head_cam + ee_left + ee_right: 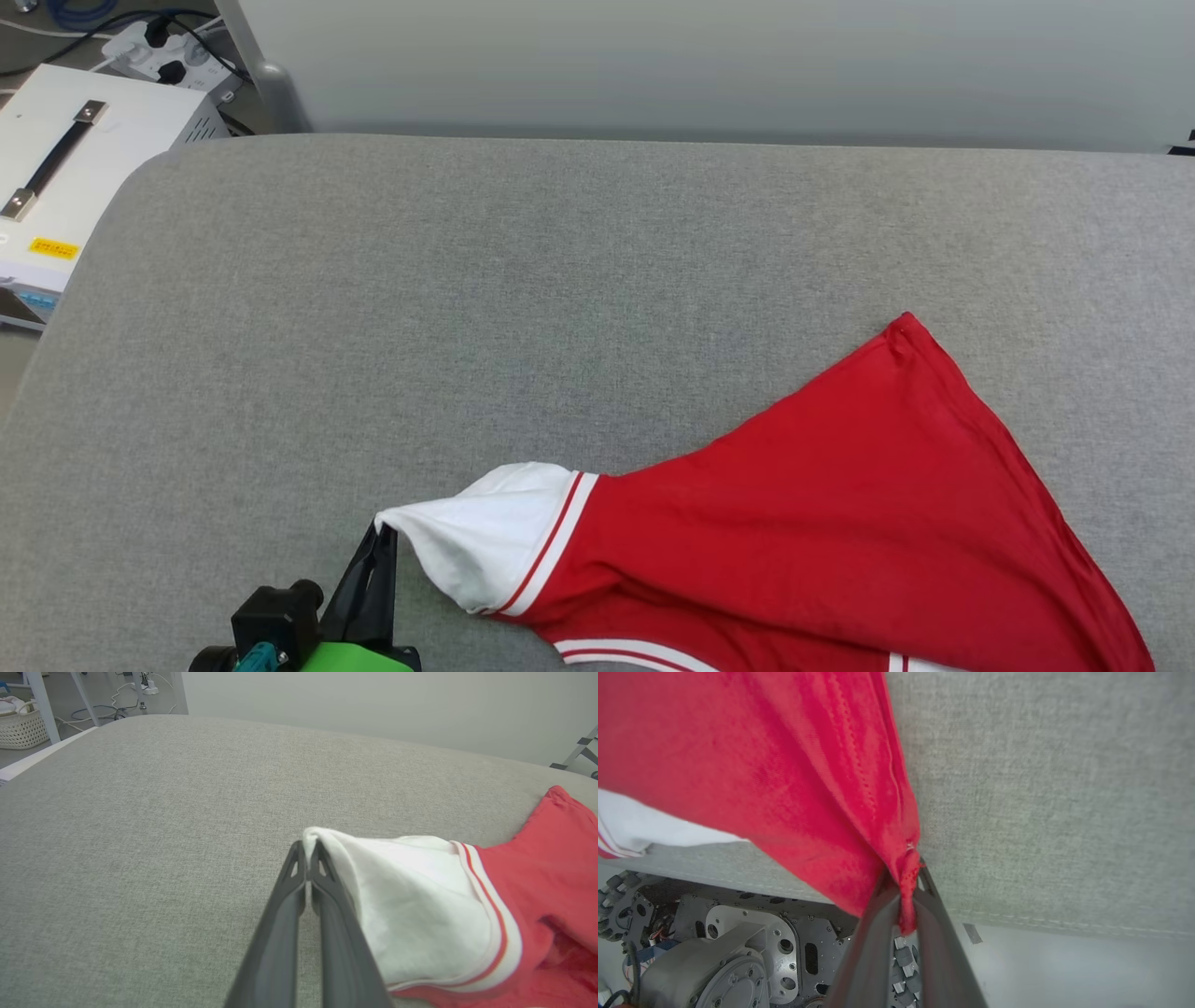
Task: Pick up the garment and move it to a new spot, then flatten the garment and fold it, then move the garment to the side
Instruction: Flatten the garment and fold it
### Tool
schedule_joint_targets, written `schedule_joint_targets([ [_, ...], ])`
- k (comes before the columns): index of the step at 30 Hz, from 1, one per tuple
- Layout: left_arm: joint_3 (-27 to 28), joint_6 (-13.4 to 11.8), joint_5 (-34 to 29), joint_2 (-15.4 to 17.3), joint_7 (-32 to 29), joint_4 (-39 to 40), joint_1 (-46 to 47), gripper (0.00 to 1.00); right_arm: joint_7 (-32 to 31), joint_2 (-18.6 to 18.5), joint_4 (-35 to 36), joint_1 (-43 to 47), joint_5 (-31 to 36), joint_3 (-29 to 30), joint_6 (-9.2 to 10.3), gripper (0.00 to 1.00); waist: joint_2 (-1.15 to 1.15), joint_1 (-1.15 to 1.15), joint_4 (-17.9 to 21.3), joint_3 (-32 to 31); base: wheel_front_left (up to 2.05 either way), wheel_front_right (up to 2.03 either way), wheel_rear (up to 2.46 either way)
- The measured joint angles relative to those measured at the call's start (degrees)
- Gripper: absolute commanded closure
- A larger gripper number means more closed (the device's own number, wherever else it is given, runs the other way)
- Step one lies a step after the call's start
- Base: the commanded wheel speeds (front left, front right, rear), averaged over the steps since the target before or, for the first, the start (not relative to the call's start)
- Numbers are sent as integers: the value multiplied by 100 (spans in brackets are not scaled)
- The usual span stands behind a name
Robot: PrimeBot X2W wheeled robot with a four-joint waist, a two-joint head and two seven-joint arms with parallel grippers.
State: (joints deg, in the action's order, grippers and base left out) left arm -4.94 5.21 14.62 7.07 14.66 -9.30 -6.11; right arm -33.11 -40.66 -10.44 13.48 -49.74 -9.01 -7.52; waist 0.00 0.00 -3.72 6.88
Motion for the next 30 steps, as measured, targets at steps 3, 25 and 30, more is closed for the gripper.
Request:
schedule_joint_targets([
  [3,-15,-42,0,2,0,1,0,100,48,207,14,4,194,236,0,0,0,0,12,17,0,0,0],
  [25,-290,-63,-1,10,-10,345,329,100,-546,-165,1917,-2973,910,535,0,0,0,0,-277,429,0,0,0],
  [30,-413,-66,-10,-35,-9,367,561,100,-1544,-300,1452,-3867,811,-364,0,0,0,0,-415,695,0,0,0],
])
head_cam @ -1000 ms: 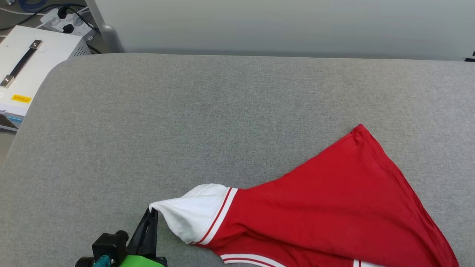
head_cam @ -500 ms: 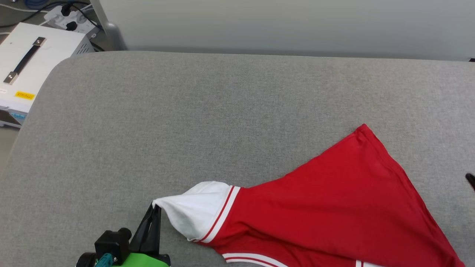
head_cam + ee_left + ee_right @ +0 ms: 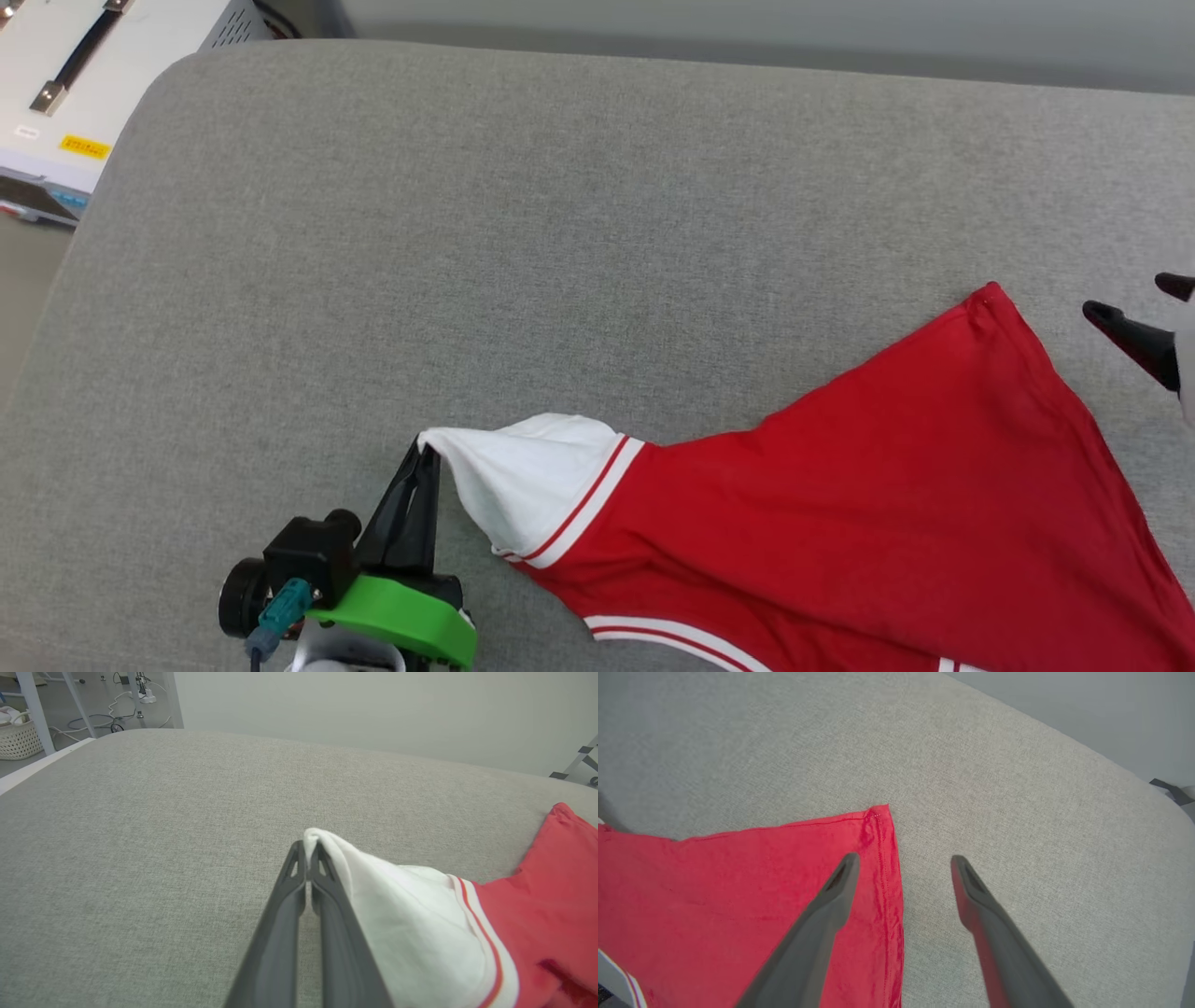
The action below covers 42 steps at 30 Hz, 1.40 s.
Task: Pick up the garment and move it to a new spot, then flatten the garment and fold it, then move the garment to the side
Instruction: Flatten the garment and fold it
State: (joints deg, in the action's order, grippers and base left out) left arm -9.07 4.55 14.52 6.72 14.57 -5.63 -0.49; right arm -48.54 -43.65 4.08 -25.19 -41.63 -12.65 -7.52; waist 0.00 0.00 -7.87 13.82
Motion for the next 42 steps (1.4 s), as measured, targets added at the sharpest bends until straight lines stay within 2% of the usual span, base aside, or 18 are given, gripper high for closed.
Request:
schedule_joint_targets([
  [4,-111,8,0,-80,2,-15,200,100,-446,-14,-499,-568,5,-561,0,0,0,0,-140,219,0,0,0],
  [8,-177,25,0,-127,7,-44,367,100,-569,10,-1011,-982,44,-1031,0,0,0,-1,-275,443,0,0,0],
  [16,-207,82,0,-191,9,-70,647,100,-253,210,-1993,-1405,88,-1571,1,0,0,-1,-520,875,0,0,0],
  [22,-190,125,-2,-260,9,-102,700,100,-76,-38,-2213,-1521,33,-2085,1,0,1,0,-670,1057,0,0,0],
  [23,-183,126,-11,-267,9,-111,700,100,-29,-68,-2224,-1533,-14,-2140,1,26,0,0,-681,1062,0,0,0],
  [24,-174,129,-25,-269,9,-123,700,100,34,-74,-2263,-1541,-75,-2139,0,85,0,0,-682,1059,0,0,0],
  [25,-164,132,-44,-272,9,-133,700,100,122,-78,-2313,-1541,-169,-2141,-1,100,0,0,-679,1047,0,0,0],
  [30,-62,158,-111,-277,9,-185,697,100,695,-44,-2419,-1587,-252,-2270,0,100,0,-1,-594,915,0,0,0],
  [31,-12,183,-144,-270,9,-192,691,100,1088,7,-2415,-1586,-320,-2292,0,100,0,-1,-535,777,0,0,0],
  [33,10,186,-178,-237,9,-183,687,100,1312,12,-2386,-1583,-353,-2317,0,100,0,-1,-498,670,0,0,0],
  [42,134,230,-294,131,9,73,742,100,2377,-98,-1824,-1478,-565,-2023,0,100,0,-1,-321,77,0,0,0],
])
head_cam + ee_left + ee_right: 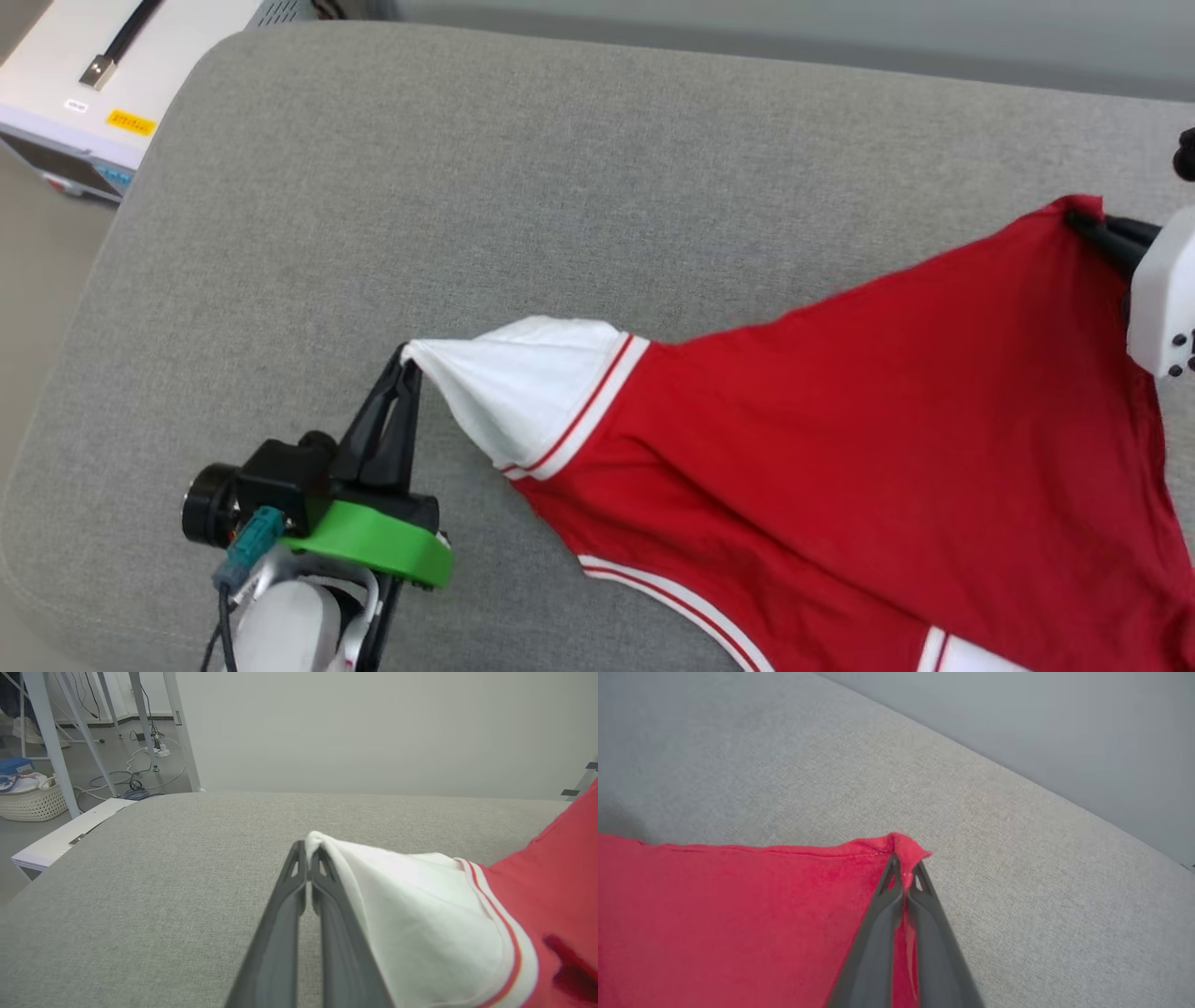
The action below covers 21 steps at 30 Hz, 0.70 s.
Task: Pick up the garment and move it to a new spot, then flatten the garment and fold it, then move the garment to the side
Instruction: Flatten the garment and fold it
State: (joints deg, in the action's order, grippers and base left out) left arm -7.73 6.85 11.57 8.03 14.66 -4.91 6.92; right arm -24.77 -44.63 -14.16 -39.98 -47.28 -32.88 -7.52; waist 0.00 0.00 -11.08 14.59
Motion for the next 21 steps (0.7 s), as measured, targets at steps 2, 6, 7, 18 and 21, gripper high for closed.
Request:
schedule_joint_targets([
  [2,44,2,0,80,0,91,135,100,223,9,88,9,-31,197,0,100,0,0,59,-133,0,0,0],
  [6,100,4,7,253,-14,246,589,100,545,80,229,20,27,557,0,100,0,0,214,-331,0,0,0],
  [7,97,4,9,288,-40,289,706,100,591,112,264,27,43,635,0,100,0,0,255,-363,0,0,0],
  [18,-42,23,51,725,-530,725,2585,100,734,636,825,-79,378,1670,0,100,0,0,680,-471,0,0,0],
  [21,-147,23,60,880,-632,679,3251,100,635,756,1013,-334,494,1834,0,100,0,0,724,-353,0,0,0],
])
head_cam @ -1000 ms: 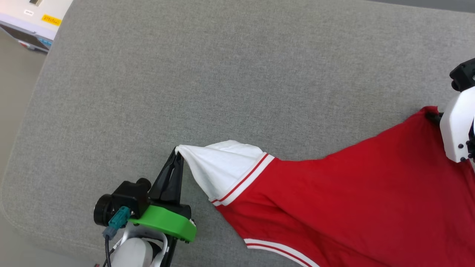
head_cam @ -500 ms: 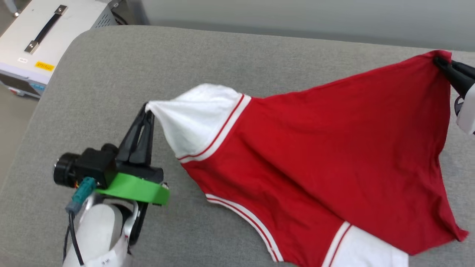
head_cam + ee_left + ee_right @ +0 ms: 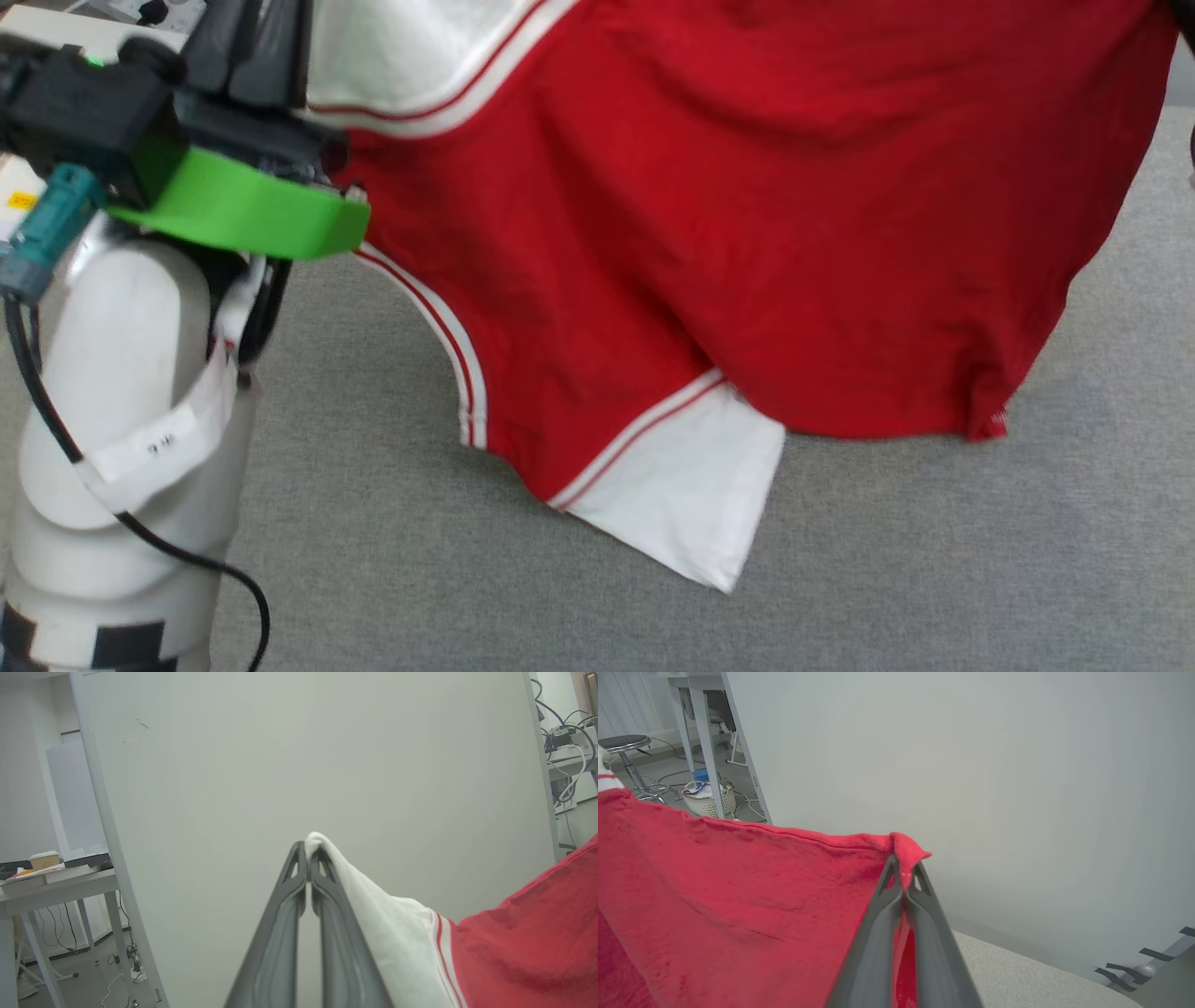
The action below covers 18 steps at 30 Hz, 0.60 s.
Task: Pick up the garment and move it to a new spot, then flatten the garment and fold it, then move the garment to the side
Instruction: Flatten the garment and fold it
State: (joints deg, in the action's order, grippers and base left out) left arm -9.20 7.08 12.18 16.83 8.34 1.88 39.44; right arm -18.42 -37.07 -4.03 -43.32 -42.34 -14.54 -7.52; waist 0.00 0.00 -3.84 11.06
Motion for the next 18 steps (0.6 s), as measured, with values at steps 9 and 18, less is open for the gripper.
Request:
schedule_joint_targets([
  [9,-558,24,203,391,-304,-348,2408,100,-237,247,66,-1499,555,297,0,100,0,0,92,656,0,0,0],
  [18,-1005,25,481,832,-311,-1647,4953,100,22,539,-1060,-3734,1258,176,0,100,0,-1,214,1560,0,0,0],
])
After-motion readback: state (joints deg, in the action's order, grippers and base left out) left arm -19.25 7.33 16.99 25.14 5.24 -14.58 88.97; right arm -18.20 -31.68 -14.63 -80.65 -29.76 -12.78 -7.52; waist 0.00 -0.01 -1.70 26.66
